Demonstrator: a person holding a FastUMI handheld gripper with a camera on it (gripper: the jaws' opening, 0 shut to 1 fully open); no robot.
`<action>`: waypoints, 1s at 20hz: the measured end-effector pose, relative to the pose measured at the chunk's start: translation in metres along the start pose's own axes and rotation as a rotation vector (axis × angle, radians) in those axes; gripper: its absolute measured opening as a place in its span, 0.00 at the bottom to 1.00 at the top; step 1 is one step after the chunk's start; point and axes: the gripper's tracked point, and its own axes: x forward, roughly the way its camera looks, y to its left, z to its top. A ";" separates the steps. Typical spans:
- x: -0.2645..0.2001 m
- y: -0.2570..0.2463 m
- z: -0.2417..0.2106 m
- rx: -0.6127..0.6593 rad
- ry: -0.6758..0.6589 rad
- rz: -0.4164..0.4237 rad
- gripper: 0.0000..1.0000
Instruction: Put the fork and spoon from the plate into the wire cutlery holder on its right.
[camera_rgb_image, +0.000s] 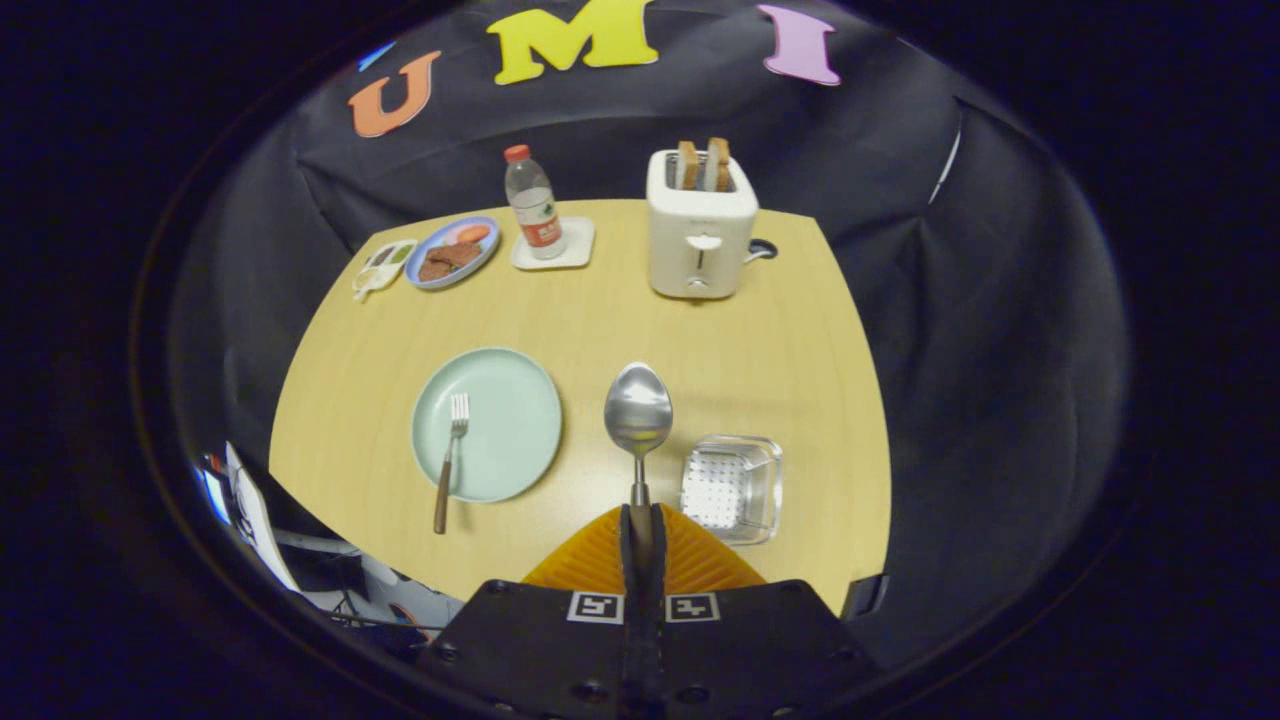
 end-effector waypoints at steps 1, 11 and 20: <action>-0.003 -0.013 -0.004 0.024 0.013 -0.003 0.00; 0.017 -0.052 -0.041 0.104 0.178 0.051 0.00; 0.040 -0.053 -0.054 0.173 0.265 0.070 0.03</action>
